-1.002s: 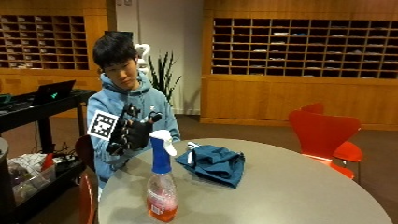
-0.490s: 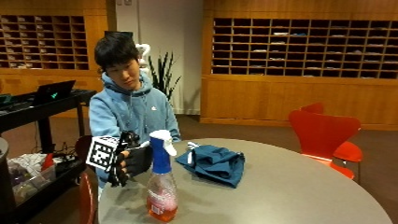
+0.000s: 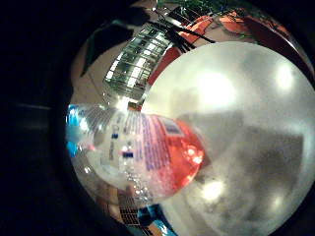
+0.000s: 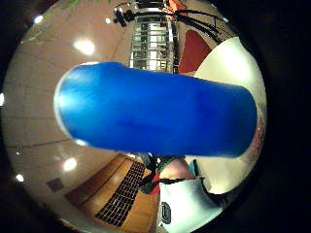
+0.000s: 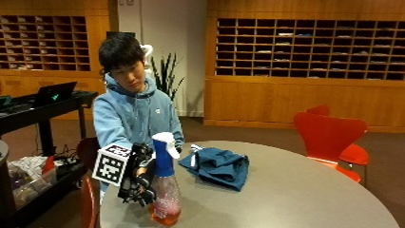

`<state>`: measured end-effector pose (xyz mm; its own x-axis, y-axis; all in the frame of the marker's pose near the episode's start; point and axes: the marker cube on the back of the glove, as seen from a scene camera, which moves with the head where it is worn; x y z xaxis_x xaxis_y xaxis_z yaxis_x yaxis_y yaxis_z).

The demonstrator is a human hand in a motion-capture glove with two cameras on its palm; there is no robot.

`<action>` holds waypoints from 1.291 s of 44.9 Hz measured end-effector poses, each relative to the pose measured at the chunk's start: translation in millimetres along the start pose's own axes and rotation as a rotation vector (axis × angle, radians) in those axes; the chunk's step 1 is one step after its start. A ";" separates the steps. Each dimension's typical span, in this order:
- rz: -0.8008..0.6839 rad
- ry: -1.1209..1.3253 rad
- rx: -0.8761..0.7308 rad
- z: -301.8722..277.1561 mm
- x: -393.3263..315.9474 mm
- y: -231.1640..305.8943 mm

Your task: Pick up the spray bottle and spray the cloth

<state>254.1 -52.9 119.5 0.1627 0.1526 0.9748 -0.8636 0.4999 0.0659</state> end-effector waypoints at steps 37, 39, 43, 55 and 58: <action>-0.547 0.718 -0.725 76.9 -118.2 19.5; -0.614 0.808 -0.754 79.6 -133.4 28.3; -0.737 1.002 -0.800 85.6 -163.9 47.2; -1.000 1.493 -0.828 102.8 -213.3 114.2; -1.040 1.571 -0.828 107.8 -214.7 126.0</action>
<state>58.9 -114.6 -58.5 0.9171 -0.1631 -0.3637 0.1047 0.9790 -0.1748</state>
